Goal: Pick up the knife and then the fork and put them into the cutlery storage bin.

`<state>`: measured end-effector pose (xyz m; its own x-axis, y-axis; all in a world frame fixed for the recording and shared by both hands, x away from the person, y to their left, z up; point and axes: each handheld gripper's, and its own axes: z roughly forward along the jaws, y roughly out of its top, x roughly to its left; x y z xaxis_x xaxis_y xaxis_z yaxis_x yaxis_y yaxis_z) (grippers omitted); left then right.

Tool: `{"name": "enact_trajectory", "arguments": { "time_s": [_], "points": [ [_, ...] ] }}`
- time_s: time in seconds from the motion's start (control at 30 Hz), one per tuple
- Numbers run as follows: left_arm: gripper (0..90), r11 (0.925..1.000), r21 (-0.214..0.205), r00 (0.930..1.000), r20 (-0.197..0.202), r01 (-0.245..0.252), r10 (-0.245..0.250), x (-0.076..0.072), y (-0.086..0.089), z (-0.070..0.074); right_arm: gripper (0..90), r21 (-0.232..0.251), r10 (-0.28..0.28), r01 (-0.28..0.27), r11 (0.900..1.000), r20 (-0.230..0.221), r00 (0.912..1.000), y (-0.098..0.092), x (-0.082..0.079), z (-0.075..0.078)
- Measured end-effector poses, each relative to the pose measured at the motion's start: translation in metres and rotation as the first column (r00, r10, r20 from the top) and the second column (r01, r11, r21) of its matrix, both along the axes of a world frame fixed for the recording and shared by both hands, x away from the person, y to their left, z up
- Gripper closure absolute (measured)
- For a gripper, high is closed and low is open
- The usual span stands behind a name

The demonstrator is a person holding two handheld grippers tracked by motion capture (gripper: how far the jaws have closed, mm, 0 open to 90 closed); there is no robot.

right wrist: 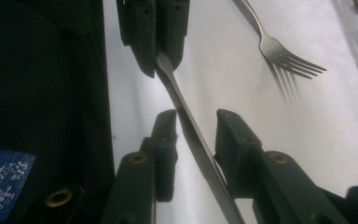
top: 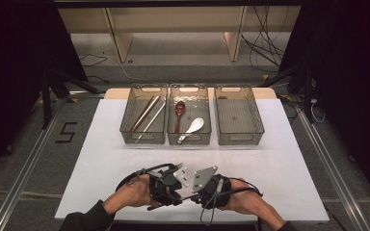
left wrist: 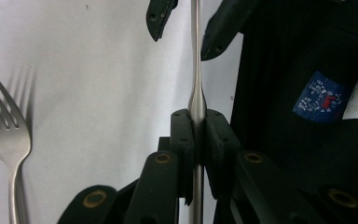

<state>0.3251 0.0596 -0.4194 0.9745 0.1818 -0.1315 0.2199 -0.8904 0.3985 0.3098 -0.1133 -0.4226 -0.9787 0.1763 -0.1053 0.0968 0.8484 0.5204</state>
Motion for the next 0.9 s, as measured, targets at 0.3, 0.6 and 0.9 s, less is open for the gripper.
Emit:
{"name": "enact_trajectory", "arguments": {
  "time_s": [0.3,0.6,0.9],
  "points": [
    [82.0,0.9980,0.018,0.9981,0.002,0.061,-0.061,-0.0037,-0.0024,-0.0019,78.9,-0.029,0.099,-0.099,0.9946,0.003,0.9950,-0.0005,-0.0053,-0.0011],
    [80.3,0.9918,0.021,0.9908,0.046,0.126,-0.127,-0.0085,-0.0041,-0.0027,88.9,-0.011,0.162,-0.163,0.9865,-0.058,0.9850,-0.0043,-0.0067,-0.0020],
    [78.2,0.9954,0.002,0.9930,0.069,0.096,-0.096,-0.0057,-0.0036,-0.0032,89.4,-0.012,0.135,-0.136,0.9906,-0.058,0.9891,-0.0055,-0.0056,-0.0008]
  ]
}}
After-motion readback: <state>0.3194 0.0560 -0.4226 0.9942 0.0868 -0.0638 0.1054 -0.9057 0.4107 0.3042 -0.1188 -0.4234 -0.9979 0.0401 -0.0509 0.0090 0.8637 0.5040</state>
